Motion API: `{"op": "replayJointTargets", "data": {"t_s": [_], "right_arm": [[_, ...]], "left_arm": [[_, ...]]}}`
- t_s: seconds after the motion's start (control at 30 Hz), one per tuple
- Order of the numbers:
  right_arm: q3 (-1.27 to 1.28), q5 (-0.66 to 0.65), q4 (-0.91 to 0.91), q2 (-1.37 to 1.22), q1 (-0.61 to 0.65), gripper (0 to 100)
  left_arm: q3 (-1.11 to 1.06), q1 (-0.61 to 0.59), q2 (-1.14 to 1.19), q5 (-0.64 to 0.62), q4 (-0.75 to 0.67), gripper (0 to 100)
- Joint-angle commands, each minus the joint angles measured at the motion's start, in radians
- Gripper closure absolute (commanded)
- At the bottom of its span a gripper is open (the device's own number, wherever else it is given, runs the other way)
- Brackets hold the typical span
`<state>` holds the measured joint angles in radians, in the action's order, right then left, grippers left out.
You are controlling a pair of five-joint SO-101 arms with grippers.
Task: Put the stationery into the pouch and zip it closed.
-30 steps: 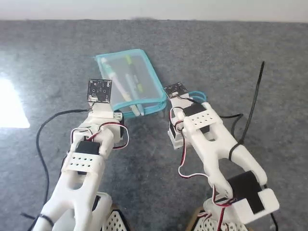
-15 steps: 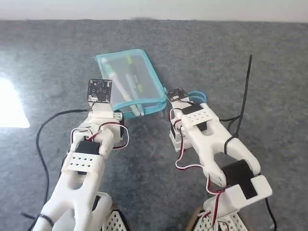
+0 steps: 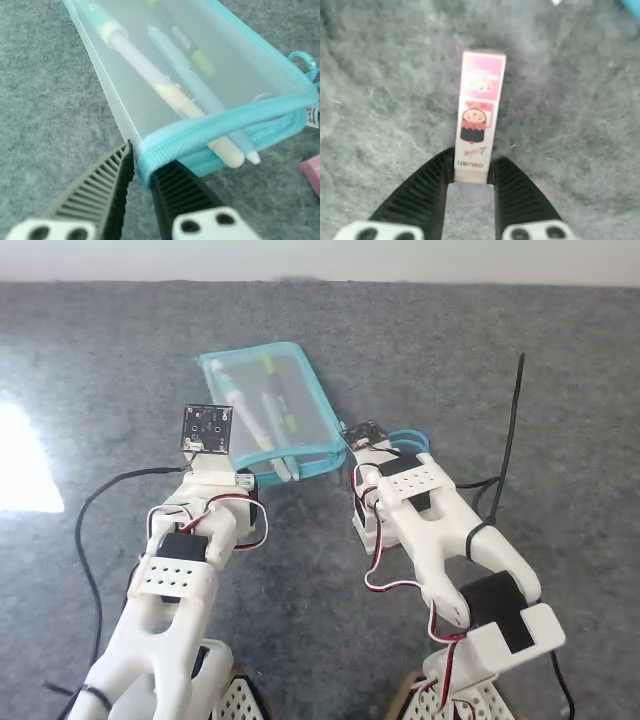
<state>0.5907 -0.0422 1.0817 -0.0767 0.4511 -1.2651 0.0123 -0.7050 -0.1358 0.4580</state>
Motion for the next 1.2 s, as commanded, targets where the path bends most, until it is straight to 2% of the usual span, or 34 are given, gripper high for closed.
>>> {"op": "replayJointTargets", "data": {"t_s": [0.0, 0.13, 0.27, 0.5, 0.63, 0.87, 1.17], "right_arm": [[-0.054, -0.068, 0.073, 0.021, 0.001, 99.1], [-0.08, -0.133, 0.182, 0.157, -0.028, 99.1], [-0.084, -0.143, 0.232, 0.337, -0.042, 99.1], [-0.232, -0.143, 0.38, 0.423, 0.134, 99.1], [-0.327, -0.135, 0.418, 0.421, 0.183, 99.1], [-0.419, -0.133, 0.423, 0.249, 0.182, 99.1], [-0.689, -0.092, 0.424, -0.059, 0.18, 99.1]], "left_arm": [[0.018, 0.014, -0.012, 0.011, 0.003, 99], [0.019, 0.017, -0.011, 0.011, 0.002, 99], [0.019, 0.017, -0.011, 0.011, 0.002, 99], [0.019, 0.014, -0.009, 0.012, 0.002, 99], [0.019, 0.009, -0.009, 0.012, 0.003, 99], [0.019, 0.012, -0.011, 0.012, 0.003, 99], [0.019, 0.009, -0.011, 0.012, 0.003, 99]]}}
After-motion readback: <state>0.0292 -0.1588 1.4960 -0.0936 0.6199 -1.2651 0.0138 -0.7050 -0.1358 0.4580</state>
